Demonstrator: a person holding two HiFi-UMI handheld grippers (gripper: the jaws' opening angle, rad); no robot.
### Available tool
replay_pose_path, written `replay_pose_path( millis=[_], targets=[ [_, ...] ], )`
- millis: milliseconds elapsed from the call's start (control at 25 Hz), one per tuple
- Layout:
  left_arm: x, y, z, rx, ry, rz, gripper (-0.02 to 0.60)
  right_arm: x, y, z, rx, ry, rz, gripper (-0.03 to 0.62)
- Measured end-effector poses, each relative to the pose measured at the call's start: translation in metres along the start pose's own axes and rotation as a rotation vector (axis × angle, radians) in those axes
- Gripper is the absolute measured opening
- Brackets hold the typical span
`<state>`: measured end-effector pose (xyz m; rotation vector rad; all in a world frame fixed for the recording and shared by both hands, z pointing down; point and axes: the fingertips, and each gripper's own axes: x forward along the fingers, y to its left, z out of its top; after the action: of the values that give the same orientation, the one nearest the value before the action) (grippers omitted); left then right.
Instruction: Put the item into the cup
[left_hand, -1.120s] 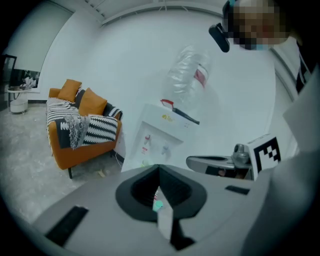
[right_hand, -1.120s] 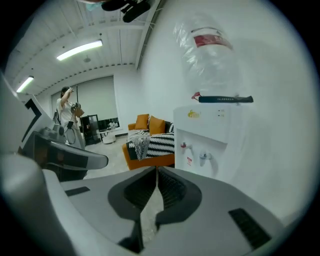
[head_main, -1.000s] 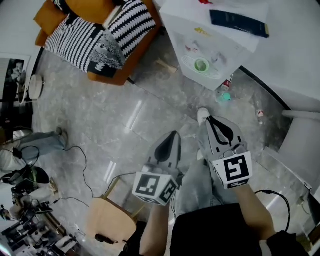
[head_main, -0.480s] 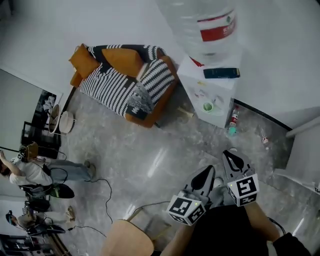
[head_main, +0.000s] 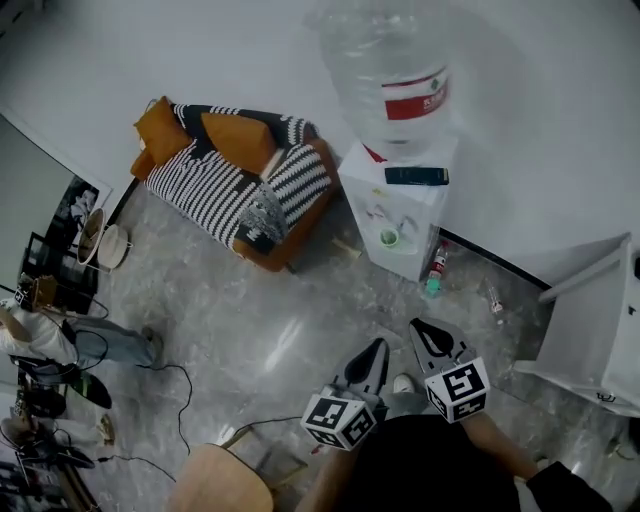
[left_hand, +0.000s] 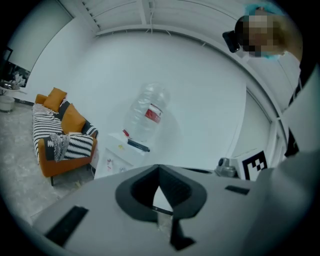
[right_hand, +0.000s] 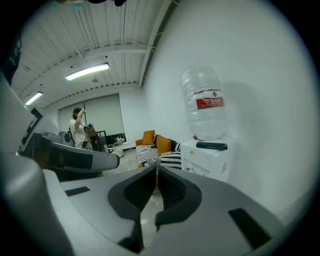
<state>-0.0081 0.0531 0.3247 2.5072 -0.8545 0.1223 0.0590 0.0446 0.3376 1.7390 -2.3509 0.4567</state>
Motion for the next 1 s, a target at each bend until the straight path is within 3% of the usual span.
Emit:
replay_pose_path(
  millis=[200, 440, 720, 1000],
  targets=[
    [0.003, -0.008, 0.008, 0.014, -0.033, 0.018, 0.014, -0.009, 0.003, 0.002, -0.007, -0.011, 0.027, 0.021],
    [0.004, -0.02, 0.046, 0.091, -0.081, 0.025, 0.014, -0.01, -0.001, 0.018, -0.033, -0.015, 0.041, 0.021],
    [-0.007, -0.005, 0.077, 0.095, -0.145, 0.1, 0.014, -0.005, 0.007, 0.067, -0.1, -0.119, 0.071, 0.021],
    [-0.003, -0.027, 0.105, 0.225, -0.208, 0.102, 0.014, -0.018, -0.015, 0.108, -0.127, -0.215, 0.02, 0.011]
  ],
)
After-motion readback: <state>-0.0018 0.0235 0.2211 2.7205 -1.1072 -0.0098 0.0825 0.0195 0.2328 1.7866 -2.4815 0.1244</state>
